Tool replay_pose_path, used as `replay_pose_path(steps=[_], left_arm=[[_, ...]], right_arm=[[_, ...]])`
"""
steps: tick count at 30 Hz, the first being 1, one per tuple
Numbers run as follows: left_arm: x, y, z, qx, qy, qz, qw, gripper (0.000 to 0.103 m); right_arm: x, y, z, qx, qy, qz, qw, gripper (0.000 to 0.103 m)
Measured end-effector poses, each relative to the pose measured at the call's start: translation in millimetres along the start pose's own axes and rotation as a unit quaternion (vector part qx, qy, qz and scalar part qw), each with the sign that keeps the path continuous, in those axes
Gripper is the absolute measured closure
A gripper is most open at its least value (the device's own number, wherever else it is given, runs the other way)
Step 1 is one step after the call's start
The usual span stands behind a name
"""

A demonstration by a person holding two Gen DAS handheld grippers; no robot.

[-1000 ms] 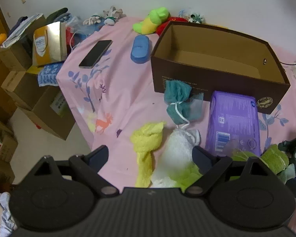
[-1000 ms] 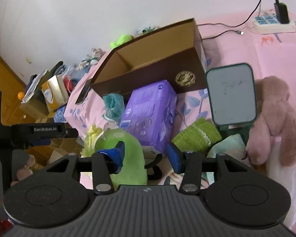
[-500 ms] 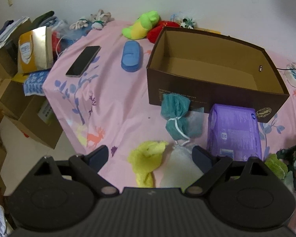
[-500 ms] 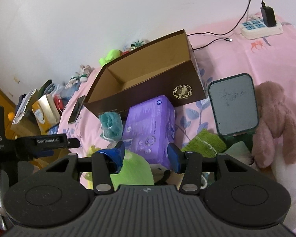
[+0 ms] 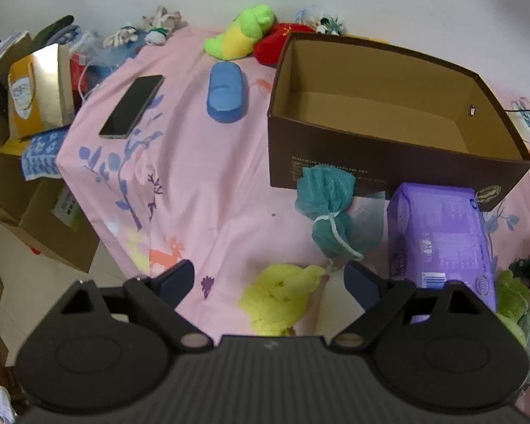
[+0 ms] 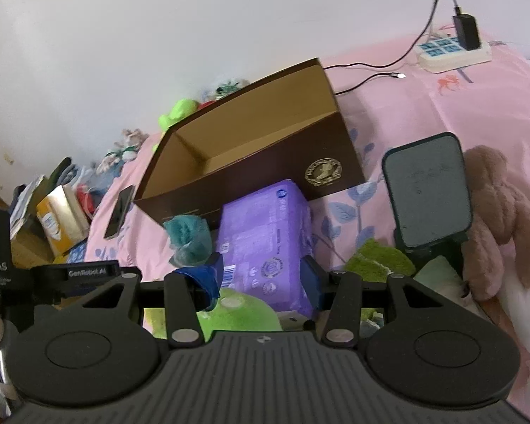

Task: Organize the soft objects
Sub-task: 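Reach the left gripper toward the teal mesh sponge while the right gripper reaches the green plush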

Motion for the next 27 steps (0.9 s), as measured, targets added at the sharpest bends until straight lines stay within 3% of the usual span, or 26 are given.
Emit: replay_pose_path(steps=[9,17,21,27], left_arm=[[21.6,-13.0,-8.9,0.006,-0.005,0.019,0.9998,0.012],[44.1,-28.1,-22.2,-0.018,-0.011,0.082,0.9964,0.012],[56.0,-20.8,-34.4,-0.022,-0.01,0.109,0.9938,0.012],[80.9,-7.4,-46.3,-0.022,-0.025,0.118,0.9924,0.012]], right_arm=[[0.0,5.4,6.0,0.034,0.006,0.027,0.999,0.072],[-0.7,16.2,11.0,0.064,0.009,0.05,0.997,0.072],[-0.7,17.6,11.8,0.07,0.011,0.056,0.996,0.072],[-2.2,24.1,11.9,0.084,0.014,0.066,0.994,0.072]])
Point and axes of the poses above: each gripper's, at about its wrist camera, not at the fingertips, and x roughly the way its jaws point, y to its right, z to its underside, the point moved 3 cm from there along x, roughly the way its jaws point, and after that the axes turned 10 degrees about -y, right-handed, at the moved point
